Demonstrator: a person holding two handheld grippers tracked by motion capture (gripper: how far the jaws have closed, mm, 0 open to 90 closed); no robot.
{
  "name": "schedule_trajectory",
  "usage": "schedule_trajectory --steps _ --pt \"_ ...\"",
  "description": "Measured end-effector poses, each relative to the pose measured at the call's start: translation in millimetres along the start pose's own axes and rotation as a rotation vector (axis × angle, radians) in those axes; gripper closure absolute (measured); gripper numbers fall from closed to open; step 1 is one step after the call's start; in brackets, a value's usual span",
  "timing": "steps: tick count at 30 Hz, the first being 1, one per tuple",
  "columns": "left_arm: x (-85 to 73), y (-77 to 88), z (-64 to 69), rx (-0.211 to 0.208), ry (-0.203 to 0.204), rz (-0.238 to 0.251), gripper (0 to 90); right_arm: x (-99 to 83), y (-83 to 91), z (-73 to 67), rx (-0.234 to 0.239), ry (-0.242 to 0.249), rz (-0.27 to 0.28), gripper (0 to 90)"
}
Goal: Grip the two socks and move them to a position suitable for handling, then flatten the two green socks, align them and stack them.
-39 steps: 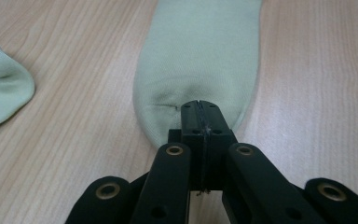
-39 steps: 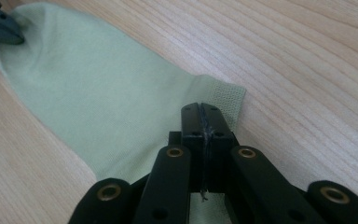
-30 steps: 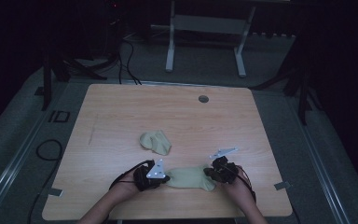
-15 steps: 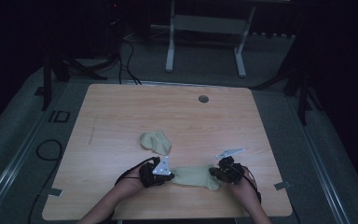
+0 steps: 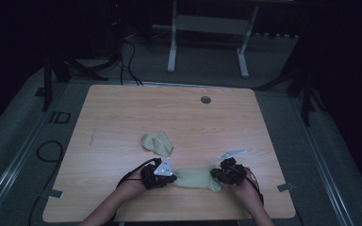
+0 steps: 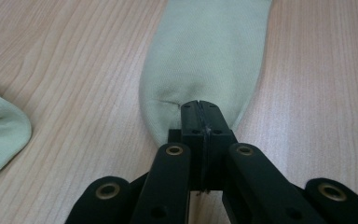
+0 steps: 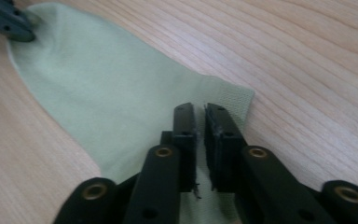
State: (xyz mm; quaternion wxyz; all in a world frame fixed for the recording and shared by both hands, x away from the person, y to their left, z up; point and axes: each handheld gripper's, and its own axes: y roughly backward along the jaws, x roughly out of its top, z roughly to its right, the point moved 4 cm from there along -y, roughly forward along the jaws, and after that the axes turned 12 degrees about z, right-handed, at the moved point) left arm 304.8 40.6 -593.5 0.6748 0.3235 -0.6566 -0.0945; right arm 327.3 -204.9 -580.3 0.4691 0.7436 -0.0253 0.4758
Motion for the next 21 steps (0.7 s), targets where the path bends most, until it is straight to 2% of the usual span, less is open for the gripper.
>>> schedule_trajectory --steps 1,3,5,6,7,9,13,17,18,19,21 --pt "1.0 0.7 0.9 -0.013 0.005 0.0 85.8 0.7 0.4 -1.2 0.016 0.002 0.008 78.6" --pt "3.1 1.8 2.7 -0.005 0.005 -0.003 74.7 2.3 2.1 -3.5 0.033 0.003 0.018 74.7" --pt "3.1 1.8 2.7 -0.005 0.005 -0.003 71.6 3.3 2.9 -4.3 0.035 0.005 0.021 74.7" --pt "8.8 7.9 4.0 0.014 0.03 0.019 60.0 8.5 7.2 -7.3 0.05 0.013 0.043 70.9" --pt "10.4 10.9 4.0 0.016 0.033 0.027 59.8 11.0 9.2 -8.4 0.053 0.019 0.049 69.8" --pt "13.4 18.5 3.0 0.042 0.034 0.034 53.2 17.3 12.1 -9.5 0.052 0.027 0.062 67.1" --pt "13.9 35.9 0.4 0.078 0.054 0.072 52.7 33.3 14.7 -13.6 0.062 0.059 0.067 63.1" --pt "3.7 48.5 -0.2 0.097 0.072 0.066 52.8 54.4 11.9 -21.9 0.072 0.096 0.085 62.6" --pt "3.7 48.5 -0.2 0.097 0.072 0.066 52.8 54.4 11.9 -21.9 0.072 0.096 0.085 62.6" --pt "-3.2 53.0 -0.5 0.106 0.089 0.062 52.9 65.3 7.8 -26.2 0.081 0.111 0.088 62.6" --pt "-10.8 56.2 -0.5 0.11 0.099 0.049 52.9 75.8 1.6 -30.0 0.088 0.118 0.092 62.4"
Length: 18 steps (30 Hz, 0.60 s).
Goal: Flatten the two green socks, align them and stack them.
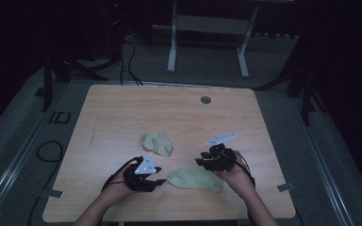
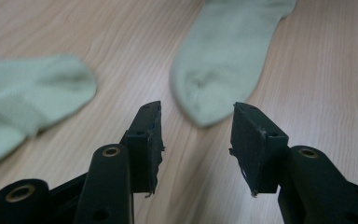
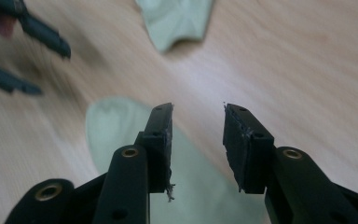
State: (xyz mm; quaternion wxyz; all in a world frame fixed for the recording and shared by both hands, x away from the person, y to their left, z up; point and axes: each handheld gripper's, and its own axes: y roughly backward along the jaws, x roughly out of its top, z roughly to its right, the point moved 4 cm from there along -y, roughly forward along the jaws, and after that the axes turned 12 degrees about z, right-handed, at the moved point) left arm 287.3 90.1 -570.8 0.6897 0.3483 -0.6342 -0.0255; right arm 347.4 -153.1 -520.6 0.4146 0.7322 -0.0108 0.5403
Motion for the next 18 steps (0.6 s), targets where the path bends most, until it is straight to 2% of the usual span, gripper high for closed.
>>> schedule_trajectory --steps 4,9,17,18 --pt "-12.3 7.0 -2.4 0.01 0.016 -0.016 54.0 18.7 -18.6 -3.2 0.008 0.01 -0.002 60.5" --pt "-20.6 17.1 -5.7 0.027 0.043 -0.01 54.2 37.4 -43.8 -9.5 0.016 0.042 -0.009 56.6" --pt "-34.3 29.0 -12.6 0.054 0.102 -0.007 53.8 58.5 -85.7 -19.3 0.044 0.039 -0.033 53.0" --pt "-37.3 32.1 -14.7 0.068 0.12 0.001 51.9 60.9 -91.1 -20.6 0.052 0.034 -0.033 52.5"
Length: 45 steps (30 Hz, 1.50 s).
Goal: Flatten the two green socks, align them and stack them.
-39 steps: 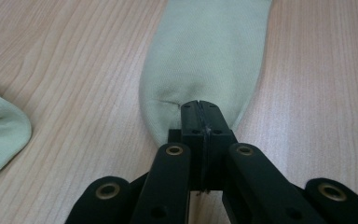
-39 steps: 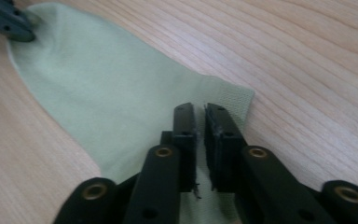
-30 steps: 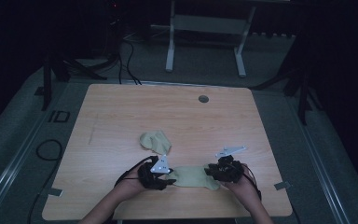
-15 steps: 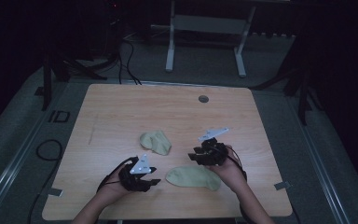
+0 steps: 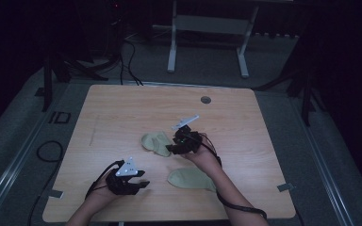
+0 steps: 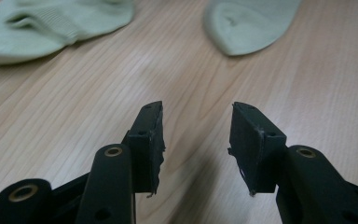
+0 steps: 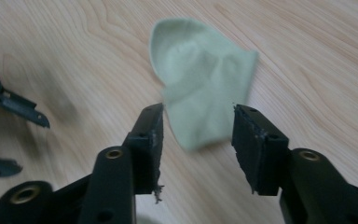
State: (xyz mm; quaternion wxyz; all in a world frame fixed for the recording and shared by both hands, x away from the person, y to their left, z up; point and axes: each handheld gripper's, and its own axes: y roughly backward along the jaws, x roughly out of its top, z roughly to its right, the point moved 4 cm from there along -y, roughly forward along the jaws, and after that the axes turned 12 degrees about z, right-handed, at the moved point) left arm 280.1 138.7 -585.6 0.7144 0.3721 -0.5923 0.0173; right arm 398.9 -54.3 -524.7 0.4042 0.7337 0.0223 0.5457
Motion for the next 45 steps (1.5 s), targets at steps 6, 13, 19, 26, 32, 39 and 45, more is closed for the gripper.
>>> schedule_trajectory --steps 6,13,19,26,32,39,45 --pt "-2.1 6.5 -2.8 0.018 0.027 0.035 44.7 13.2 -32.4 -5.2 0.0 -0.006 0.006 50.3" --pt "-3.0 5.5 -2.3 0.019 0.031 0.033 38.7 14.3 -72.2 -6.6 -0.072 -0.017 -0.026 43.6" --pt "-2.8 6.6 -1.6 0.015 0.027 0.032 36.9 9.8 -97.9 -3.1 -0.166 0.007 -0.06 43.6" --pt "-4.9 4.1 0.7 0.004 0.014 0.016 38.6 7.5 -104.1 -4.7 -0.177 0.054 -0.087 55.5" --pt "-5.0 4.7 2.0 0.0 0.019 0.024 38.6 9.0 -102.1 -2.5 -0.177 0.071 -0.111 81.7" --pt "-6.2 4.4 -0.1 0.008 0.03 0.021 38.6 17.2 -83.0 1.3 -0.154 0.063 -0.12 83.2" --pt "-6.2 2.6 1.5 0.004 0.03 0.016 38.6 30.4 -46.1 10.1 -0.176 0.048 -0.067 83.3"
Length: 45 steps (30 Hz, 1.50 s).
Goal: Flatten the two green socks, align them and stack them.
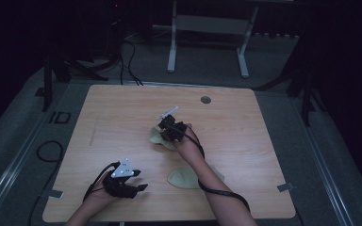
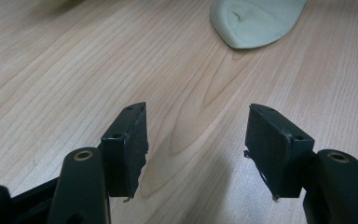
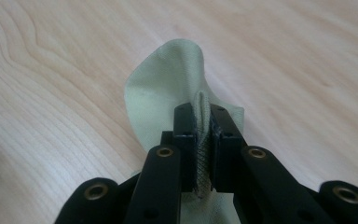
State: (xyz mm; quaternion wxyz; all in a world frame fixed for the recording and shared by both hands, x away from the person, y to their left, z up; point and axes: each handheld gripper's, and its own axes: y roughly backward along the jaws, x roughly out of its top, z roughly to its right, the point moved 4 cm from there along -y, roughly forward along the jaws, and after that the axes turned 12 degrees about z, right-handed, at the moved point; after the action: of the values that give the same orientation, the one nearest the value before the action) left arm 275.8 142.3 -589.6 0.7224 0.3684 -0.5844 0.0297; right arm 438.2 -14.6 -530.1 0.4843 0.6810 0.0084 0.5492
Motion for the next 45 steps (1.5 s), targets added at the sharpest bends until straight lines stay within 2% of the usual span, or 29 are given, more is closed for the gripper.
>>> schedule_trajectory --steps 5,10,11,12,13,15,18,21,22,24,28,29,32,35,37,38,41,43,45 --pt "0.1 -1.3 0.5 0.0 -0.001 -0.005 38.7 2.1 26.8 9.9 -0.02 0.001 0.019 83.3" --pt "0.4 -1.8 1.0 -0.001 0.002 -0.009 39.9 -3.7 54.2 18.2 -0.029 -0.016 0.039 83.3" --pt "0.4 -1.8 1.0 -0.001 0.002 -0.009 39.9 -3.7 54.2 18.2 -0.029 -0.016 0.039 83.3" --pt "0.7 -2.0 1.0 0.0 0.001 -0.009 39.9 -5.9 59.2 19.8 -0.033 -0.017 0.045 83.3" --pt "0.6 -2.2 1.0 0.001 0.0 -0.01 39.9 -13.9 69.2 24.4 -0.032 -0.04 0.055 83.2" --pt "1.0 -2.7 1.3 -0.002 -0.001 -0.011 39.9 -22.2 73.4 27.3 -0.036 -0.051 0.051 83.2" --pt "2.4 -3.9 2.3 -0.003 -0.006 -0.011 39.9 -37.2 72.7 28.1 -0.04 -0.065 0.024 83.1" --pt "3.7 -4.2 3.0 -0.008 -0.009 -0.008 39.9 -54.2 63.4 26.5 -0.04 -0.075 -0.002 83.1" --pt "3.7 -4.2 3.0 -0.008 -0.009 -0.008 39.9 -54.2 63.4 26.5 -0.04 -0.075 -0.002 83.1" --pt "4.7 -4.1 3.4 -0.007 -0.011 -0.006 39.9 -69.8 51.4 24.2 -0.028 -0.087 -0.038 83.1" --pt "6.7 -5.5 0.7 -0.011 -0.005 0.009 39.9 -83.5 39.8 22.3 -0.041 -0.098 -0.056 82.0" --pt "7.4 -6.6 -0.4 -0.007 -0.005 0.01 39.9 -86.2 37.5 22.1 -0.045 -0.105 -0.057 80.6" --pt "10.9 -10.6 -2.2 -0.001 -0.009 0.009 40.0 -93.7 30.5 20.9 -0.065 -0.096 -0.074 66.5" --pt "17.4 -14.9 -3.0 -0.005 -0.015 0.018 40.9 -95.2 28.7 18.6 -0.076 -0.084 -0.053 57.4" --pt "22.4 -17.7 -3.9 -0.006 -0.02 0.026 43.6 -94.9 28.3 17.8 -0.075 -0.085 -0.055 55.0" --pt "25.9 -19.0 -4.4 -0.007 -0.022 0.031 44.0 -93.9 28.3 17.1 -0.059 -0.087 -0.062 49.6" --pt "39.8 -23.8 -5.4 -0.001 -0.043 0.045 48.0 -91.4 33.0 16.7 -0.051 -0.095 -0.061 48.6" --pt "49.0 -26.5 -5.1 -0.005 -0.06 0.058 53.1 -88.7 38.3 17.7 -0.044 -0.098 -0.049 52.0" --pt "59.6 -30.0 -5.3 0.015 -0.079 0.068 58.1 -86.4 42.6 19.0 -0.048 -0.101 -0.039 53.4"
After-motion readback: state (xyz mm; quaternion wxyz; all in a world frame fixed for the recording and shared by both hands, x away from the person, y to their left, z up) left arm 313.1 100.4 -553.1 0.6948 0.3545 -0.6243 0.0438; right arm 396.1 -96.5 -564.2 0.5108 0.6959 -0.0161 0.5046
